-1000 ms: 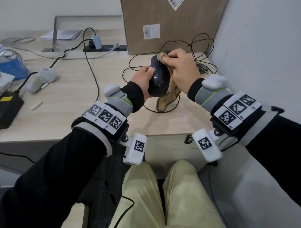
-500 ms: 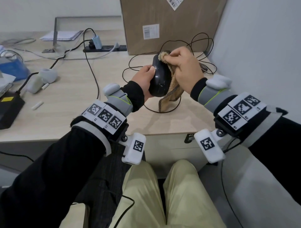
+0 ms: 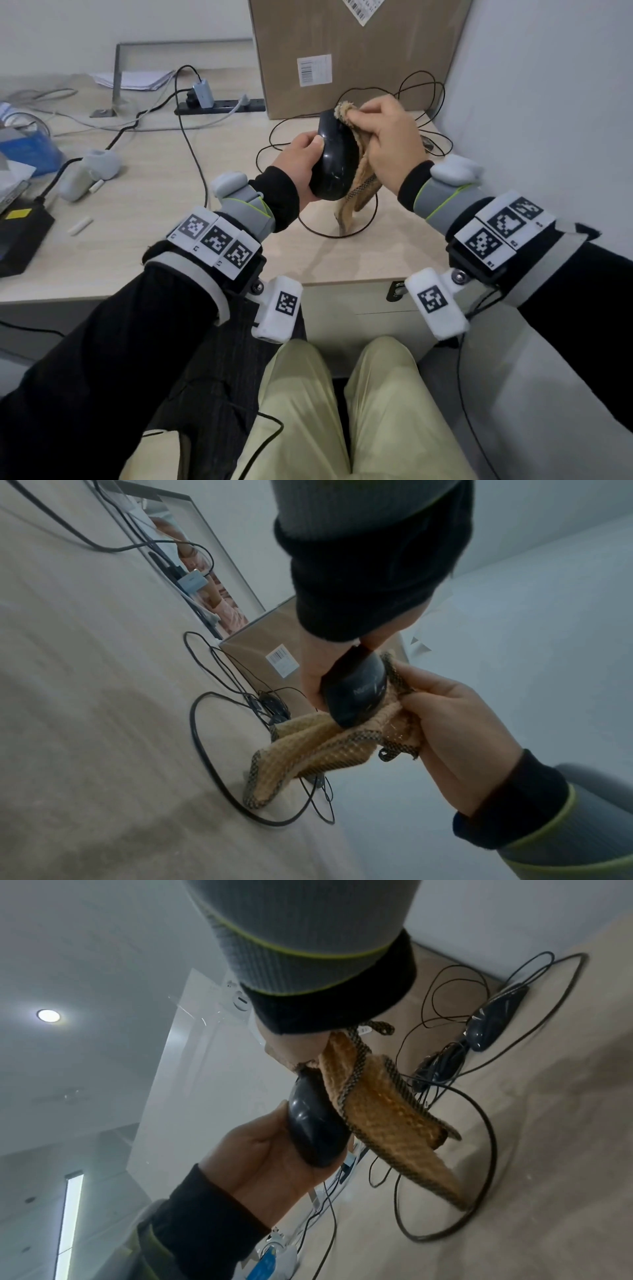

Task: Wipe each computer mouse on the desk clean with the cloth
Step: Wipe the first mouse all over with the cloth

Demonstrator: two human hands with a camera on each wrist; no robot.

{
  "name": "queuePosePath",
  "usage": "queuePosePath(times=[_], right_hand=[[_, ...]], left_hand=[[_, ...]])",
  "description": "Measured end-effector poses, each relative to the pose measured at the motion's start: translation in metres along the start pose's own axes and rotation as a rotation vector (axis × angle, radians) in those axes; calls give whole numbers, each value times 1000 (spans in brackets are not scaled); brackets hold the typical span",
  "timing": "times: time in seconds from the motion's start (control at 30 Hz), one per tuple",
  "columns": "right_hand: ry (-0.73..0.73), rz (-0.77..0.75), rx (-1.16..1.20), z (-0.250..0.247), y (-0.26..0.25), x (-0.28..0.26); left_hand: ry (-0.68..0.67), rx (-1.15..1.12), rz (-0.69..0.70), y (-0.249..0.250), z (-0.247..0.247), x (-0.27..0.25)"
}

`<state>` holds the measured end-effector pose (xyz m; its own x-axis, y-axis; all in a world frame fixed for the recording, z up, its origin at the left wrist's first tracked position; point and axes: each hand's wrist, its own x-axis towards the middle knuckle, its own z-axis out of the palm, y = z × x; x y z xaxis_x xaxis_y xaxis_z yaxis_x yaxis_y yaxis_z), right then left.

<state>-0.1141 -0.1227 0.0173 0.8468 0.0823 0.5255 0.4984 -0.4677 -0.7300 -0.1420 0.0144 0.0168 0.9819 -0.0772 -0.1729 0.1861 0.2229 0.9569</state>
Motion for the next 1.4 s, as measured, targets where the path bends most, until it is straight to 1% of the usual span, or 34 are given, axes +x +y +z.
queuePosePath(times=[0.03,0.07,0.17,0.27,0.3,0.37,0.4,0.47,0.53,0.57,0.67,0.73,0.8,0.87,0.97,1.0,1.1,1.13,1.2,1.23,1.3,1.33,1.4], right_hand=[[-22,27,15,2,1,2],[-44,22,0,4,2,2],[-119,-50,-57,6,6,-13],[-152,-142,-210,4,10,-21],[-152,-120,-251,2,11,-18],[-114,-18,-235,-3,9,-9],[-110,0,-238,-4,10,-6],[-158,1,-272,-3,6,-8],[-186,-22,-223,0,4,-17],[-190,-16,-205,-1,4,-20],[-213,-18,-328,-1,10,-15],[-146,55,-249,-6,12,-5],[-83,57,-232,-10,15,3],[-71,38,-200,-14,13,3],[-128,-72,-169,-10,7,-4],[-149,-85,-156,-7,8,-7],[-148,-51,-82,-1,8,-19],[-186,-32,-69,-1,9,-24],[-267,-37,-177,2,11,-34],[-256,-44,-206,3,13,-33],[-182,56,-141,1,13,-25],[-182,74,-160,1,13,-20],[-251,-4,-262,1,11,-19]], left_hand=[[12,-4,1,0,0,0],[28,-11,5,1,0,1],[63,-18,13,1,-2,2],[44,5,-10,-6,-1,-1],[28,14,-23,-8,0,-3],[6,39,-41,-11,3,-6],[6,44,-39,-11,4,-6],[36,24,-29,-8,4,-3],[77,4,-20,-4,2,0],[74,6,-13,-4,1,0],[12,46,-25,-9,-1,-3],[-15,53,-35,-13,-2,-6],[-25,20,-30,-13,-4,-7],[-22,1,-20,-12,-6,-6],[-11,22,-14,-10,-5,-5],[0,27,-14,-10,-4,-5],[41,16,-10,-12,-1,-4],[54,6,-11,-13,-1,-4],[65,-11,-24,-15,-3,-3],[54,-10,-34,-16,-4,-3],[17,21,-50,-18,-2,-4],[8,31,-50,-18,-2,-4],[20,1,-46,-17,-2,-2]])
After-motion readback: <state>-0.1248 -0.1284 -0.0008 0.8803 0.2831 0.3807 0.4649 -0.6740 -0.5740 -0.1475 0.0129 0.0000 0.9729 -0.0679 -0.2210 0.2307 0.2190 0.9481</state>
